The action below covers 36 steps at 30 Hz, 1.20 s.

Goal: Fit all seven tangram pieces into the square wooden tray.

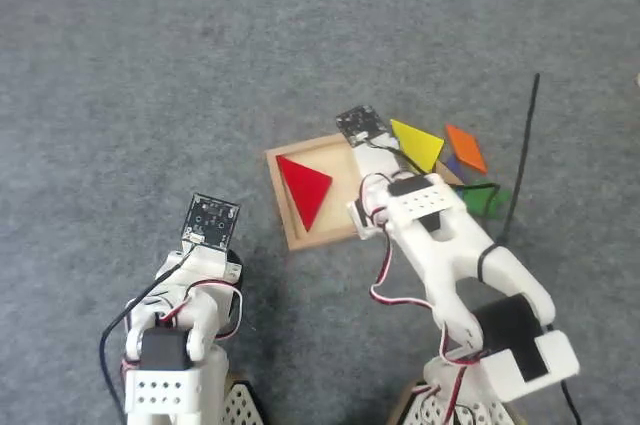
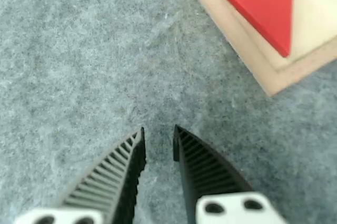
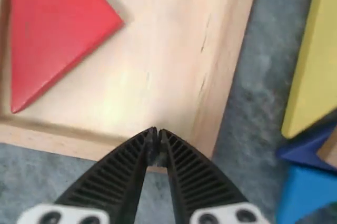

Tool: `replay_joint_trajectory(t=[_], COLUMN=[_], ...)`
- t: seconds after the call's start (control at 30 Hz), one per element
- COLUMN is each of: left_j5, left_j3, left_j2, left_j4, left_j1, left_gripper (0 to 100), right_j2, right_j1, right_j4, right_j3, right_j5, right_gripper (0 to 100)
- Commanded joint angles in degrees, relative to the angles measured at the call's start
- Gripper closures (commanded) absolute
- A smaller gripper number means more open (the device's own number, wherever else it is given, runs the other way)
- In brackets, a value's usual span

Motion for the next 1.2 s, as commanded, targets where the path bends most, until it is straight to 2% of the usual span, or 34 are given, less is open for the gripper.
replay_joint_trajectory(t=[0.0, 0.3, 0.43, 0.6, 0.77, 0.9, 1.17], left_j5=[-0.6, -0.6, -0.6, -0.6, -0.6, -0.6, -0.6], left_j3=[-0.7, -0.7, -0.7, -0.7, -0.7, -0.7, -0.7], left_j2=[-1.2, -1.2, -1.2, -1.2, -1.2, -1.2, -1.2], left_j4=[0.2, 0.2, 0.2, 0.2, 0.2, 0.2, 0.2], left_j1=[-0.1, -0.1, -0.1, -0.1, -0.1, -0.1, -0.1], left_gripper=[91, 91, 91, 91, 91, 91, 91], right_j2=[-2.7, -25.2, -32.2, -36.8, -36.6, -31.2, -8.5], right_j1=[0.9, -0.1, -0.3, -0.5, -2.9, -6.2, -6.5], right_j4=[2.0, 2.4, 2.4, 2.5, 5.8, 5.5, 1.2], right_j3=[3.2, 20.0, 23.0, 20.7, 14.5, 9.8, -2.6], right_j5=[1.1, 2.8, 2.8, 2.3, 2.3, 2.3, -0.2], right_gripper=[98.7, 98.5, 98.1, 87.3, 77.4, 80.4, 81.7])
